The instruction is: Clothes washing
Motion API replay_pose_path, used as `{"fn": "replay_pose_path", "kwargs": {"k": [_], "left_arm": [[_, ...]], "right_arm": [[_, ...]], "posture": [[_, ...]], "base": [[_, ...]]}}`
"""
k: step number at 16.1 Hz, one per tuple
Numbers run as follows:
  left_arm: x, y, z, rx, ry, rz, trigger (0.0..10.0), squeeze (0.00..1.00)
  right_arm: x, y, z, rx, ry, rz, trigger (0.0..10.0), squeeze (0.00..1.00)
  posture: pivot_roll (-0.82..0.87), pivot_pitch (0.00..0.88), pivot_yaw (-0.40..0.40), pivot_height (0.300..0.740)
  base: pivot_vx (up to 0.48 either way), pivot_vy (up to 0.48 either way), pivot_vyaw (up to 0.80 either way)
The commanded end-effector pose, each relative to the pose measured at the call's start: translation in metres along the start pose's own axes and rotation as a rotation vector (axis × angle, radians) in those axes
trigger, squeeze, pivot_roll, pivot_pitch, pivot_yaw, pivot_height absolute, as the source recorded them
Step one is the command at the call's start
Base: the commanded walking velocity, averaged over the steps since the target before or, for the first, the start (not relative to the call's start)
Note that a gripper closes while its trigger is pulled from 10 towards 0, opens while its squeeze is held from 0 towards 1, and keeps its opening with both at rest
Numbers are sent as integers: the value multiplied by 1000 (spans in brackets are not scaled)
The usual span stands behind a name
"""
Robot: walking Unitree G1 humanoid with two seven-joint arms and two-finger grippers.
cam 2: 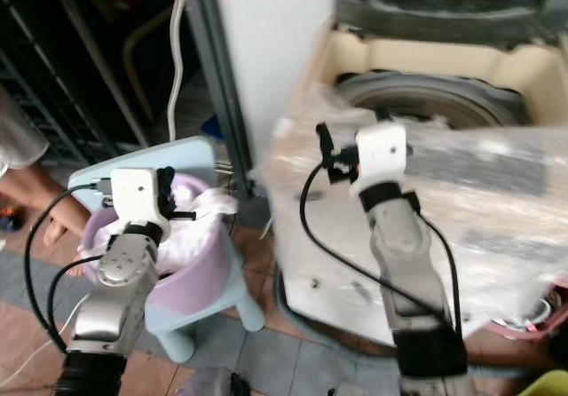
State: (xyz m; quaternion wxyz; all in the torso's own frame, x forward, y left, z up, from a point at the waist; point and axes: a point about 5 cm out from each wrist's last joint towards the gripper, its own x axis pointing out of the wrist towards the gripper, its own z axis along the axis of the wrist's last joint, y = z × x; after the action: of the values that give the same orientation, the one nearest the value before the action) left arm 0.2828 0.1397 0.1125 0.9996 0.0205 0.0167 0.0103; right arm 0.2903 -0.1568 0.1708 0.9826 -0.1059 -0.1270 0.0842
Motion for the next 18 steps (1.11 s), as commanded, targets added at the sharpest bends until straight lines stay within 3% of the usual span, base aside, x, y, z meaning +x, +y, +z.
{"fn": "replay_pose_path", "kwargs": {"k": [1,4,8,12,18], "left_arm": [[-1,5,3,8,-10,19,10000,0],[0,6,2,21,-5,12,10000,0],[1,6,5,50,-26,20,10000,0],[-1,14,1,51,-9,49,10000,0],[-3,14,0,50,-4,39,10000,0]], "right_arm": [[-8,1,-7,-11,29,-12,10000,0],[-29,10,-23,-21,93,-36,10000,0],[-21,17,-14,-48,53,6,10000,0],[-15,10,-16,-61,57,9,10000,0],[-5,10,-16,-53,57,37,10000,0]], "posture": [[-62,0,104,740],[-63,0,116,740],[-61,0,115,740],[-50,0,100,740],[-46,0,96,740]], "base": [[0,480,0],[0,480,0],[0,120,0],[0,0,800],[0,0,800]]}}
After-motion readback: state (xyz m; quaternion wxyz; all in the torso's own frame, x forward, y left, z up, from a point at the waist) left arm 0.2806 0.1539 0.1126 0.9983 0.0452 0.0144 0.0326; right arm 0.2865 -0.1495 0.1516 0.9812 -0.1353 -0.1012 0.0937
